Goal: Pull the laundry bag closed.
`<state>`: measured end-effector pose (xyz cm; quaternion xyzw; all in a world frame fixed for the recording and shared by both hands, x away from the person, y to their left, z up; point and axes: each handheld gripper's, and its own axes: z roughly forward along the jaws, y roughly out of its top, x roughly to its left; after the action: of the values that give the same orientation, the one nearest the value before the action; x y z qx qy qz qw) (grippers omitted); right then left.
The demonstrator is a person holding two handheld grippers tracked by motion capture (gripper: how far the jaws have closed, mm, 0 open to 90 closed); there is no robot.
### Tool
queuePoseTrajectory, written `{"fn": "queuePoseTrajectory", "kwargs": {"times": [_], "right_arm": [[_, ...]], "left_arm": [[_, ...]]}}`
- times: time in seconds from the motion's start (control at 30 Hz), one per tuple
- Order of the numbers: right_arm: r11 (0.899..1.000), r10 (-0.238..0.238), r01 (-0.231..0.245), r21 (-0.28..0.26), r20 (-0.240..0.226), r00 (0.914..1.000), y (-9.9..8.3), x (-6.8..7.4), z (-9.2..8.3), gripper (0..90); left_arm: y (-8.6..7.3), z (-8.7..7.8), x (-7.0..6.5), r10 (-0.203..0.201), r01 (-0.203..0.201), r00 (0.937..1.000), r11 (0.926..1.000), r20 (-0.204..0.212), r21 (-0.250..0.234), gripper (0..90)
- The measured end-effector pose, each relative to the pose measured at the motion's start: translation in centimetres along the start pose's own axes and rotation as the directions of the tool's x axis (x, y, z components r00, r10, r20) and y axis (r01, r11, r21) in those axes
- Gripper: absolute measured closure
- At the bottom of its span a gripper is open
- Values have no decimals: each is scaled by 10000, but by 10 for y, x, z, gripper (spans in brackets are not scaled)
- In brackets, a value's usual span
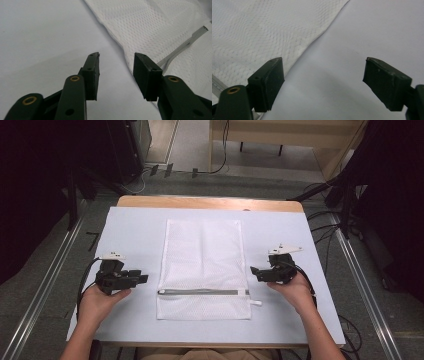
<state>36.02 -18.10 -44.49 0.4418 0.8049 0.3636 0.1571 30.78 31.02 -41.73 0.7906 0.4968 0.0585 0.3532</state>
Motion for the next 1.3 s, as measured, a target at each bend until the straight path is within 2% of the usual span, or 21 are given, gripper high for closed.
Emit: {"fn": "queuePoseTrajectory", "kwargs": {"times": [0.1,0.13,0.23,0.4,0.53,0.67,1.0,1.3], "right_arm": [[9998,-132,134,124,-161,9998,-1,-1,0,266],[9995,-238,241,184,-201,9995,-1,-1,1,265],[9995,-123,129,295,-201,9997,-1,-1,2,277],[9996,-63,70,261,-278,9996,0,-2,1,369],[9994,-107,117,338,-304,9995,0,0,1,398],[9986,-212,228,472,-351,9992,0,2,1,432],[9982,223,-194,570,-511,9984,6,4,1,481],[9980,99,-59,630,-628,9980,5,8,1,497]], "left_arm": [[-1,-1,2,-179,175,9995,9997,248,166,502],[-1,-2,2,-74,71,9997,9999,213,150,493],[-1,-1,4,-82,79,9998,9999,167,135,432],[-2,-1,5,-57,57,9999,10000,130,20,386],[-2,-3,6,-58,60,9999,9998,111,-173,366],[-1,-4,6,-6,9,9999,9998,164,-186,364],[-2,-2,9,-88,89,9999,9999,89,-93,363],[-2,-3,9,-131,132,9999,9997,89,-197,361]]}}
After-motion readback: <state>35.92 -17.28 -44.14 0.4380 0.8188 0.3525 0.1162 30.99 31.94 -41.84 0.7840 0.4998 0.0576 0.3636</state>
